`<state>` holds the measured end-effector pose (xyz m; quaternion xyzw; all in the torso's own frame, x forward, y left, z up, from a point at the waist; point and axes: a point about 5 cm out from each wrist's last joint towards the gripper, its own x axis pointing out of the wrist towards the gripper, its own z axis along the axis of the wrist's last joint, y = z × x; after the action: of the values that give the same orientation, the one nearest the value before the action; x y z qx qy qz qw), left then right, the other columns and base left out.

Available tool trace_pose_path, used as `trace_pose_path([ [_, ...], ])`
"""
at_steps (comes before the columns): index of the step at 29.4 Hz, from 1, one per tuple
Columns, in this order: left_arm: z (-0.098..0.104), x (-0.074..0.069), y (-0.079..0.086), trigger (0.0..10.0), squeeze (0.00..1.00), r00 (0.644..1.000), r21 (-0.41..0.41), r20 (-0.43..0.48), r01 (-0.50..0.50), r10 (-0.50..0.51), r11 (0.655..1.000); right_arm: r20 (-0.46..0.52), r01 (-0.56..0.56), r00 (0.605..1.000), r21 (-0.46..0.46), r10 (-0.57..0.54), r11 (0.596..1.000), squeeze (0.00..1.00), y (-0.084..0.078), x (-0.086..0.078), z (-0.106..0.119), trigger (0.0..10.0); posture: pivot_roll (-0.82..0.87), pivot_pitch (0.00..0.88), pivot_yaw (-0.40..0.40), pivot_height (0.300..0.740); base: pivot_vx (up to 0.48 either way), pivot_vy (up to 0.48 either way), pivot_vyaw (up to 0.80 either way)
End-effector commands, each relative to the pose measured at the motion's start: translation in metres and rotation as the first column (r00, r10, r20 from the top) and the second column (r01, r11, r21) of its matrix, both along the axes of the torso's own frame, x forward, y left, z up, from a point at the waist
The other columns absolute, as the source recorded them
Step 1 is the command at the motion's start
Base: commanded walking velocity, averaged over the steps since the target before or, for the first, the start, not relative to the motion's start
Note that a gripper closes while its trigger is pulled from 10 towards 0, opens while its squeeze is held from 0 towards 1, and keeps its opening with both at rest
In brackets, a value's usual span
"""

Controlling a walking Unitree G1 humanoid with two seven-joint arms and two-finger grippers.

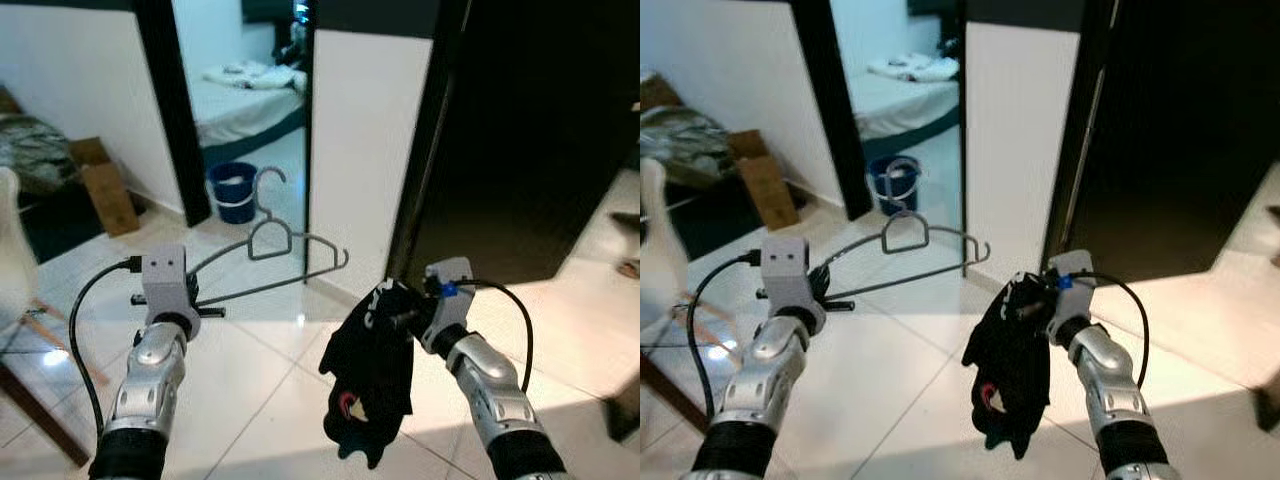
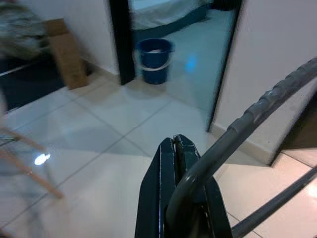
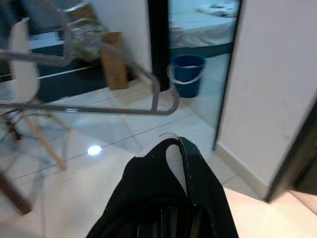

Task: Hang hanger

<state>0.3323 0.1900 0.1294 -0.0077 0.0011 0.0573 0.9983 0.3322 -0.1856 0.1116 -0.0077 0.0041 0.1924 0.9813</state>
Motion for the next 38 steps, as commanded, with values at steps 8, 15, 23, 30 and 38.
trace_pose_path([
  [8, 0.000, -0.001, -0.001, 10.0, 0.00, 1.000, 0.017, 0.006, -0.011, 0.011, 1.000, -0.004, -0.012, 1.000, 0.002, 0.012, 1.000, 0.00, -0.001, -0.001, 0.000, 10.0, 0.07, 0.000, -0.033, 0.740, 0.000, 0.000, 0.80],
  [15, 0.003, -0.002, 0.001, 10.0, 0.00, 0.999, 0.023, 0.034, -0.031, 0.030, 0.999, -0.001, -0.029, 1.000, -0.003, 0.029, 1.000, 0.00, 0.000, -0.001, 0.000, 10.0, 0.06, 0.000, -0.037, 0.740, 0.000, 0.000, 0.79],
  [23, 0.007, -0.002, 0.001, 10.0, 0.00, 0.998, 0.035, 0.056, -0.029, 0.027, 0.999, -0.004, -0.054, 0.999, -0.002, 0.054, 0.999, 0.00, 0.002, -0.001, 0.001, 10.0, 0.06, 0.000, -0.039, 0.740, 0.000, 0.000, 0.79],
  [30, 0.013, -0.003, 0.002, 10.0, 0.00, 0.996, 0.017, 0.084, -0.017, 0.015, 1.000, -0.037, -0.084, 0.996, 0.015, 0.084, 0.996, 0.00, 0.003, -0.002, -0.002, 10.0, 0.06, 0.000, -0.035, 0.740, 0.266, 0.000, 0.22],
  [38, 0.035, -0.002, 0.009, 10.0, 0.00, 0.986, 0.047, 0.162, -0.047, 0.039, 0.998, 0.021, -0.077, 0.997, 0.041, 0.076, 0.996, 0.00, 0.000, -0.002, 0.007, 10.0, 0.07, 0.000, -0.038, 0.740, 0.385, 0.000, 0.20],
])
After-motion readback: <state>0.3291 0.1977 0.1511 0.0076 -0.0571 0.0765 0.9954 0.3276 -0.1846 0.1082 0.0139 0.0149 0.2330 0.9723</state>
